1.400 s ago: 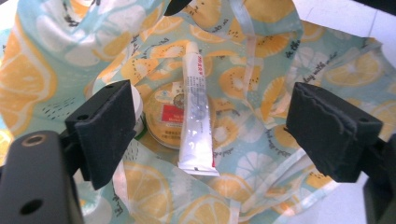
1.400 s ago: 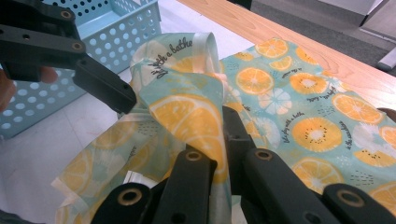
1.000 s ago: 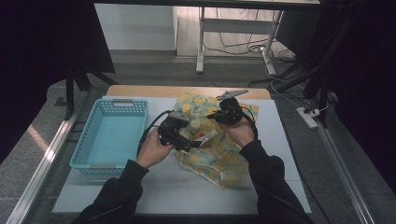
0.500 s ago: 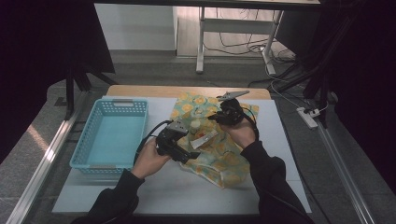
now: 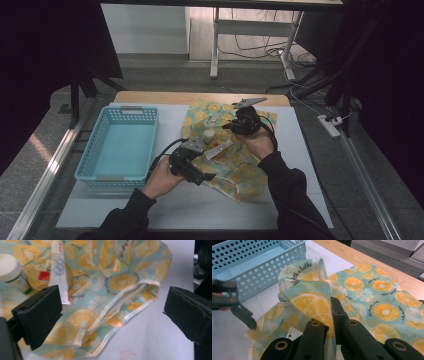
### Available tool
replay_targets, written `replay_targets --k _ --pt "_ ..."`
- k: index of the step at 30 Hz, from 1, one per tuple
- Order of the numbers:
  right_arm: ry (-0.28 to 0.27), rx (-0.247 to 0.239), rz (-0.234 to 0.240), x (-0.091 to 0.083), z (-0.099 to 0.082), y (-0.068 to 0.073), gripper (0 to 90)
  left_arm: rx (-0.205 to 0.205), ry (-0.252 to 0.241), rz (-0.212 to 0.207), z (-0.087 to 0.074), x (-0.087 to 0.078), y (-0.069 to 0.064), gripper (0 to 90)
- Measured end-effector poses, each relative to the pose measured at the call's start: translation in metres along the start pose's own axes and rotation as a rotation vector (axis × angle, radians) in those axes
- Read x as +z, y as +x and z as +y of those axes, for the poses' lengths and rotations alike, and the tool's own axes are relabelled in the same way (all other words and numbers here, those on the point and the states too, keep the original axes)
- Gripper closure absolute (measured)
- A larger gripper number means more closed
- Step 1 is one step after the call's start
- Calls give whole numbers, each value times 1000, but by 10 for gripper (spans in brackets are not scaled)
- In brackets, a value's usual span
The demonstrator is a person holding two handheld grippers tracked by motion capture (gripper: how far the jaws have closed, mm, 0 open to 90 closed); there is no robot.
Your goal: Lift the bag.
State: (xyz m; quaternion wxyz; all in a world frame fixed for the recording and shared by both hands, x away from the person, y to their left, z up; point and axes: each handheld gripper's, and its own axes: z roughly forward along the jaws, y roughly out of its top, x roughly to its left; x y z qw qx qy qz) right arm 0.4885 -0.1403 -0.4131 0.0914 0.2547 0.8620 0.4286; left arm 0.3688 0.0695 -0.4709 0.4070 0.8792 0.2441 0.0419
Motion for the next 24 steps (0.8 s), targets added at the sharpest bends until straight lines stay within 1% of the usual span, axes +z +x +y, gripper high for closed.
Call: replay_targets --k 2,4,6,9,14,15,16,17,21,22,23,24 --pt "1 4 1 0 0 0 896 13 9 -5 -2 7 -2 0" --pt "1 2 1 0 -1 0 896 15 23 -15 -4 15 -3 0" --pt "1 0 2 0 -1 0 895 19 37 -33 -6 23 -4 0" --pt "1 -1 3 0 -1 0 896 39 60 -45 -9 34 -4 0" --pt "2 -1 6 2 -2 1 895 73 117 -41 -12 54 -5 0" --pt "5 1 7 3 -2 1 896 71 121 -36 -12 58 -6 0" --pt "5 1 8 3 -2 1 896 80 134 -32 -12 61 -6 1" --pt "5 -1 9 3 -2 2 895 80 137 -27 -12 65 -7 4" --pt "5 -1 11 4 -2 2 895 102 170 31 -12 76 -7 34" --pt "5 0 11 4 -2 2 895 103 177 42 -12 78 -6 55" --pt "4 0 10 4 -2 1 895 108 185 46 -12 80 -5 77" --pt "4 1 10 4 -2 1 896 97 179 39 -12 81 -3 94"
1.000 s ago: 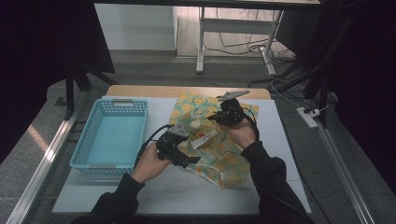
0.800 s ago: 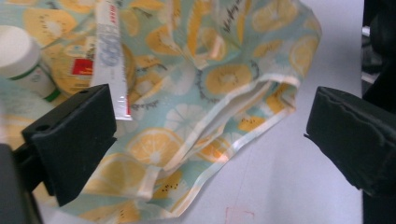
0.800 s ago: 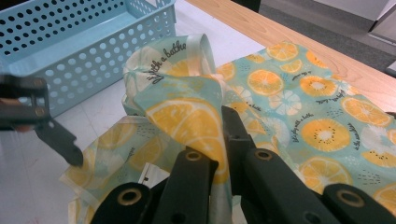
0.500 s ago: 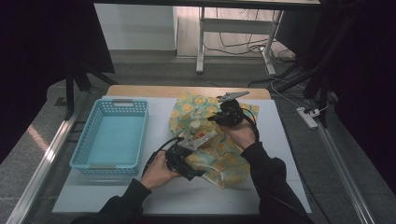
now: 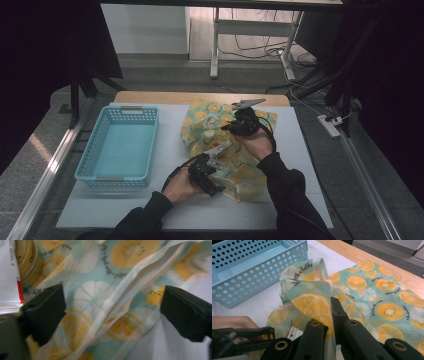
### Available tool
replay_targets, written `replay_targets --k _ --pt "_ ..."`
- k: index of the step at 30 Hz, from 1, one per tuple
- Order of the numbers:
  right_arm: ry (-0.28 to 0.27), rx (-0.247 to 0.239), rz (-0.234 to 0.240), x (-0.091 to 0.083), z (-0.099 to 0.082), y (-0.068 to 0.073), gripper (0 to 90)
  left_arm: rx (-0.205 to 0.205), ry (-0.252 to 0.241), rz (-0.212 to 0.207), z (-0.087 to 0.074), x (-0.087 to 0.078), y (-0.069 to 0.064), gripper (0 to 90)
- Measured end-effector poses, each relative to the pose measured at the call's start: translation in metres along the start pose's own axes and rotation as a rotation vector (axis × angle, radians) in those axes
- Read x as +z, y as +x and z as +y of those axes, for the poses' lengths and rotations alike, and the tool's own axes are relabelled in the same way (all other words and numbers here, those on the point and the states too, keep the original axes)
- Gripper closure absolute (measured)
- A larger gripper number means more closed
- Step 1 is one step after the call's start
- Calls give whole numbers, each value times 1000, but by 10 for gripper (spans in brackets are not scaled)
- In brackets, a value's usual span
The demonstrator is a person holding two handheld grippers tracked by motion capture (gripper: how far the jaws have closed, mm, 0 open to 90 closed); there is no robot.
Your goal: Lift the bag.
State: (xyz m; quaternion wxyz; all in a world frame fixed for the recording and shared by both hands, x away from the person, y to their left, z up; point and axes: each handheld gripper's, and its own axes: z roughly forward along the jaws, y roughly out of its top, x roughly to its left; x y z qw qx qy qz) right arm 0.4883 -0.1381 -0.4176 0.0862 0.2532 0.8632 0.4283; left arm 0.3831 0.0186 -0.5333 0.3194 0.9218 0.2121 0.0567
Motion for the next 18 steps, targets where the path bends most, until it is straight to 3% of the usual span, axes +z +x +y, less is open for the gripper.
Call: replay_targets --k 6,11,18 --pt "0 3 -2 -1 -1 -1 895 -7 -26 -4 0 -3 6 387" --pt "-1 3 -1 -1 -1 -1 895 -12 -11 13 4 -3 5 508" --pt "0 0 3 1 1 1 896 -16 1 21 10 -2 6 745"
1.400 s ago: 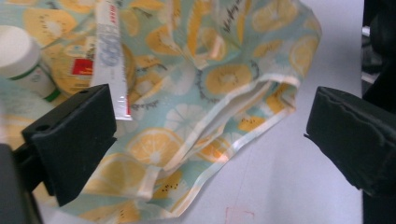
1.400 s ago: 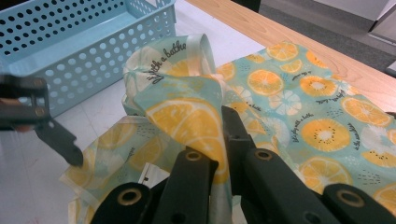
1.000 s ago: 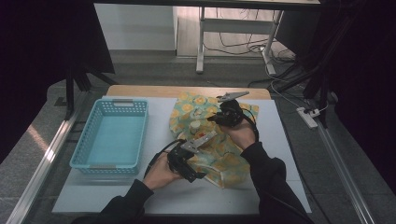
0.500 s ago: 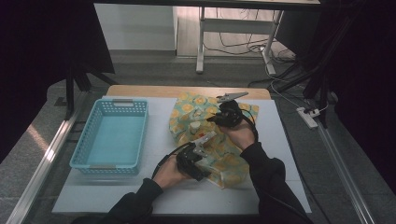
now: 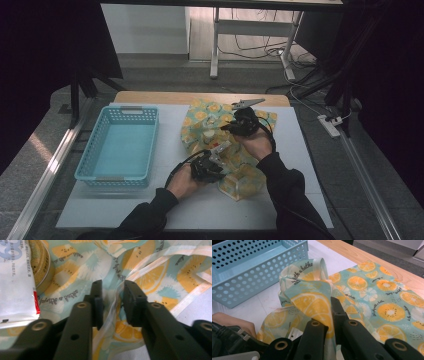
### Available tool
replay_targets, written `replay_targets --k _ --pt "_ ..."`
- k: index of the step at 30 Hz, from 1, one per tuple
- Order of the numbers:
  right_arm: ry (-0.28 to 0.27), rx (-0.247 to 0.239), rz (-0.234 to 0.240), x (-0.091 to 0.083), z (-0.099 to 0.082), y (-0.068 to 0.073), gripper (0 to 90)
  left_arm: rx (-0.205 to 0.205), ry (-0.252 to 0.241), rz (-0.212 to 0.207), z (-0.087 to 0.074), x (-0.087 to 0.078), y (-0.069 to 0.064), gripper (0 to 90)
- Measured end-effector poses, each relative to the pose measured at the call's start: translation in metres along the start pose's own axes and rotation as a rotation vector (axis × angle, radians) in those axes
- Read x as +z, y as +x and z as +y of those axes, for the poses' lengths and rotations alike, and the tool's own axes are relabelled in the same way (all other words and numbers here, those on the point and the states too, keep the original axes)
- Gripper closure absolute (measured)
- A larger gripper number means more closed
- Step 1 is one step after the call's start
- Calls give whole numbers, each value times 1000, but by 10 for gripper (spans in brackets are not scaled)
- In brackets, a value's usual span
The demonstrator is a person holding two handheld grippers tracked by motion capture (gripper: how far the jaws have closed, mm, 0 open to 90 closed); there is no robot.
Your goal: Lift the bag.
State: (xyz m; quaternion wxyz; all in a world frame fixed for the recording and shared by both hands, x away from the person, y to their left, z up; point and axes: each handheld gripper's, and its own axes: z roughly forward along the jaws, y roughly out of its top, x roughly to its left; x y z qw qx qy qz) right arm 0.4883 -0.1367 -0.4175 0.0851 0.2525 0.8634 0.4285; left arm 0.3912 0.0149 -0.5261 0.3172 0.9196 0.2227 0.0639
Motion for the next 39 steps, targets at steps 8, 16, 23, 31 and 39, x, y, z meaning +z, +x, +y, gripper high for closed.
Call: replay_targets --k 8,16,23,31,39 --pt "0 8 -6 -2 -2 -3 896 -17 -26 -21 -3 1 1 897" --pt "0 11 -7 -3 -4 -5 896 -68 -56 -40 -5 -4 2 900" --pt "-1 15 -11 -4 -5 -7 896 -103 -101 -79 -4 -21 5 900" --pt "-1 14 -11 -5 -5 -6 896 -123 -135 -104 -2 -40 4 900" --pt "3 17 -13 -3 -5 -7 896 -150 -139 -113 -7 -42 13 899"
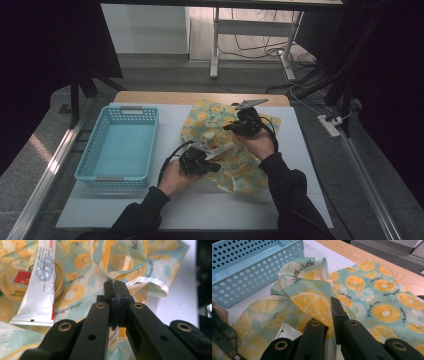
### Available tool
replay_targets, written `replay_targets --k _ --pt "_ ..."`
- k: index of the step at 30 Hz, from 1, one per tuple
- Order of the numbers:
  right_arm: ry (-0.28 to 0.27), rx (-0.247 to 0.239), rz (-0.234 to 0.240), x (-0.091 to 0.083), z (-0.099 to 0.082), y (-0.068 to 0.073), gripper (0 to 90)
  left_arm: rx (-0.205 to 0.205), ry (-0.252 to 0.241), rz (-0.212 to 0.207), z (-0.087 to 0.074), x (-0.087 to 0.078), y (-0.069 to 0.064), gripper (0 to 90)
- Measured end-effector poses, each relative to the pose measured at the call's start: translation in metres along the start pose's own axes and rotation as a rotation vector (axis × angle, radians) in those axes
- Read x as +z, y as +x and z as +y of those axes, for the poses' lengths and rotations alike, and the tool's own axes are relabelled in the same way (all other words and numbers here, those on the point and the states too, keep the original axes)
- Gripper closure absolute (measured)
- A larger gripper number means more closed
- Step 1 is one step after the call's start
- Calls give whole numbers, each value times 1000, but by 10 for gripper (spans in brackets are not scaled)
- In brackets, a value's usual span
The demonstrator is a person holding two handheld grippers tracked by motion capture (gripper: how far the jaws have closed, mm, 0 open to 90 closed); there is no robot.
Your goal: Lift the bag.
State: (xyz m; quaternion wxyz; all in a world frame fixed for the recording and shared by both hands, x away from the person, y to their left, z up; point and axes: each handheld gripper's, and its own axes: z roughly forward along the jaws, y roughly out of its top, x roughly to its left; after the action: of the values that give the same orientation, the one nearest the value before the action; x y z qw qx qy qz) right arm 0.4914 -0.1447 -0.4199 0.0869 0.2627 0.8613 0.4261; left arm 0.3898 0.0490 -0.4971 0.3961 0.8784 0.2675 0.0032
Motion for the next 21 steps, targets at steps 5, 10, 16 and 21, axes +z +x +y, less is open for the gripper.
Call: replay_targets --k 5,10,16,21 --pt "8 0 3 3 -1 1 895 -3 77 15 -8 21 5 890" --pt "9 2 2 3 -2 0 896 13 92 19 -13 31 5 743" --pt "9 2 4 4 -3 0 896 41 72 27 -12 36 2 501" --pt "9 3 5 3 -2 0 896 107 87 61 -10 41 -5 529"
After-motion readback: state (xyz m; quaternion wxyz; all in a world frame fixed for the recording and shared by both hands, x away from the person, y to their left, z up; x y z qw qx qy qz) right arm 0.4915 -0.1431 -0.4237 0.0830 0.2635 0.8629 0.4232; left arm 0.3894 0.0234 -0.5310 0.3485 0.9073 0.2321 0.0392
